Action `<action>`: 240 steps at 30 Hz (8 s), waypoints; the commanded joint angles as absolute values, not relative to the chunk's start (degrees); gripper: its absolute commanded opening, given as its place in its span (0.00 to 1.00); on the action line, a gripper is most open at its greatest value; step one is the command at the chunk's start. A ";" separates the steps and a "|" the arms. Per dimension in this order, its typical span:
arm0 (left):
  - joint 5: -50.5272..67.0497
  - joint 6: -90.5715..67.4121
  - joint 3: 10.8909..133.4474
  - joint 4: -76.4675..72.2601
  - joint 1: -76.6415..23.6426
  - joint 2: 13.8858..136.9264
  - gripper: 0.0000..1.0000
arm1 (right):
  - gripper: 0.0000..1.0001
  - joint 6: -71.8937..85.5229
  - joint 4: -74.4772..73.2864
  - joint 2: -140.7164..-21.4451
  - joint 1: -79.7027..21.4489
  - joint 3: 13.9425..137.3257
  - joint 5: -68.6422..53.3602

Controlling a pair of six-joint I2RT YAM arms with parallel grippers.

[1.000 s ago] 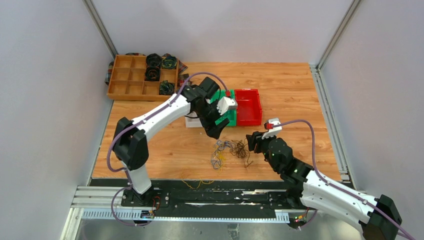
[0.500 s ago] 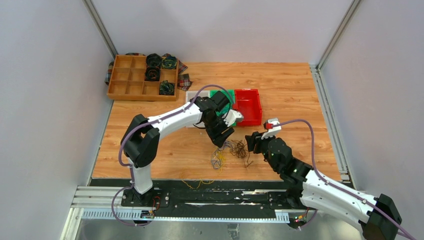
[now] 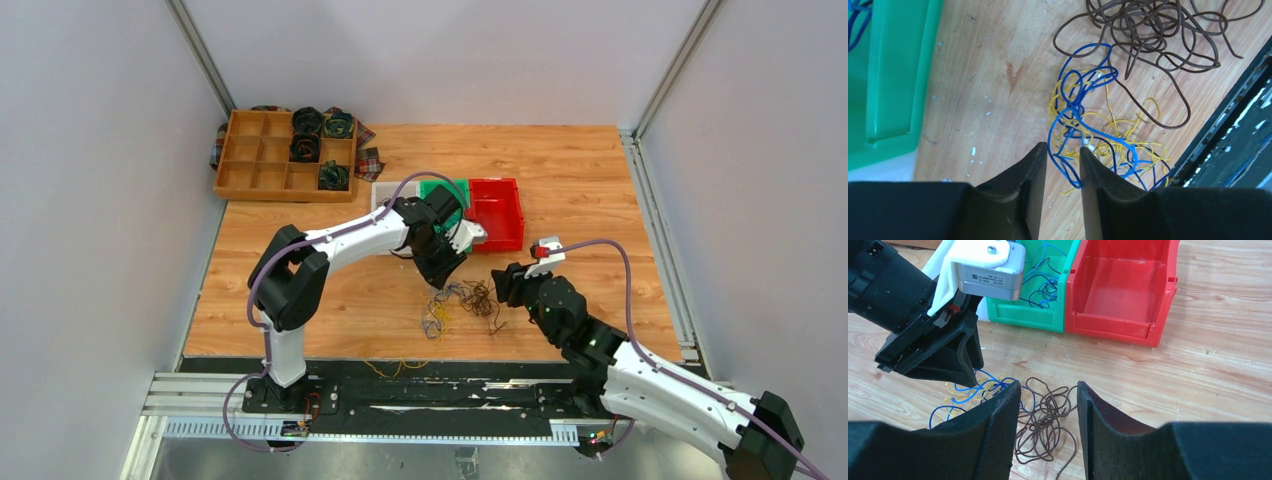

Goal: Untangle the cables
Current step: Untie the cable, then place the cable in the bin, then untie the cable.

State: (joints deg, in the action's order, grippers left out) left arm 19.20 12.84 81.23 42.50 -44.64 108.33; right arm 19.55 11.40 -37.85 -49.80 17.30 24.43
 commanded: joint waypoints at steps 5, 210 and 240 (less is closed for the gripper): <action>18.25 14.73 83.76 44.94 -44.56 105.70 0.07 | 0.42 20.13 10.77 -36.91 -49.31 16.87 24.83; 4.63 29.12 117.60 46.78 -38.84 120.49 0.75 | 0.57 21.52 9.46 -37.71 -48.00 19.16 28.72; 23.61 22.90 81.74 48.77 -45.35 105.81 0.78 | 0.56 21.95 0.12 -33.51 -47.74 17.76 21.96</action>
